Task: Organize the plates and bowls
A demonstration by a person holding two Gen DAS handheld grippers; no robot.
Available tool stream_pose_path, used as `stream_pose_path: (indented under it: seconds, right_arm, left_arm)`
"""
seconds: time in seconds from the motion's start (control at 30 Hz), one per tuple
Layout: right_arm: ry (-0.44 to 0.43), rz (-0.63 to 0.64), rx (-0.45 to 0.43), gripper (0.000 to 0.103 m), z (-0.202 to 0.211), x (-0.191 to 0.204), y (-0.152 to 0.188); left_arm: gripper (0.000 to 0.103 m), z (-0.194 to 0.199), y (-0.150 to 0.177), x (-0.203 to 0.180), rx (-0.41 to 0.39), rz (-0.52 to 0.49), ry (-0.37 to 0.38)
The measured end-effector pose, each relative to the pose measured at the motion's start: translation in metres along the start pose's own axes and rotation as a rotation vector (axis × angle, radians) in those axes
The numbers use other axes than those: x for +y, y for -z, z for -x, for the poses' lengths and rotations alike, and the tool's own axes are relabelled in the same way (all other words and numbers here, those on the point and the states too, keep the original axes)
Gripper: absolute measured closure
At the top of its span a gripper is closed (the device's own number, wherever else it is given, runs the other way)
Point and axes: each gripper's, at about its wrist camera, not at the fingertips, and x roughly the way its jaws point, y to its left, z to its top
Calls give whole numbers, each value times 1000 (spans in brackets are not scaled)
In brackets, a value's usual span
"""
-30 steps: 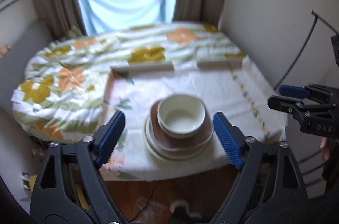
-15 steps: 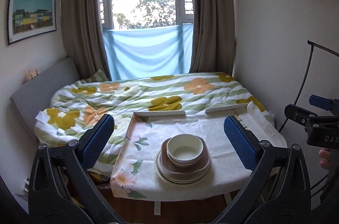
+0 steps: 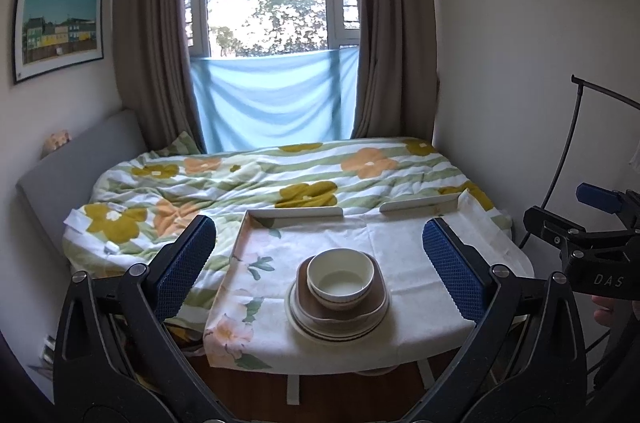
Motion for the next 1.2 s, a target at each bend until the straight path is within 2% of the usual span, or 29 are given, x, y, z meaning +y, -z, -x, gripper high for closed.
stream_pose_path:
  seconds: [1.2]
  right_arm:
    - [6, -4, 11, 2, -1, -1, -2]
  left_arm:
    - [0, -2, 1, -8, -8, 14, -20]
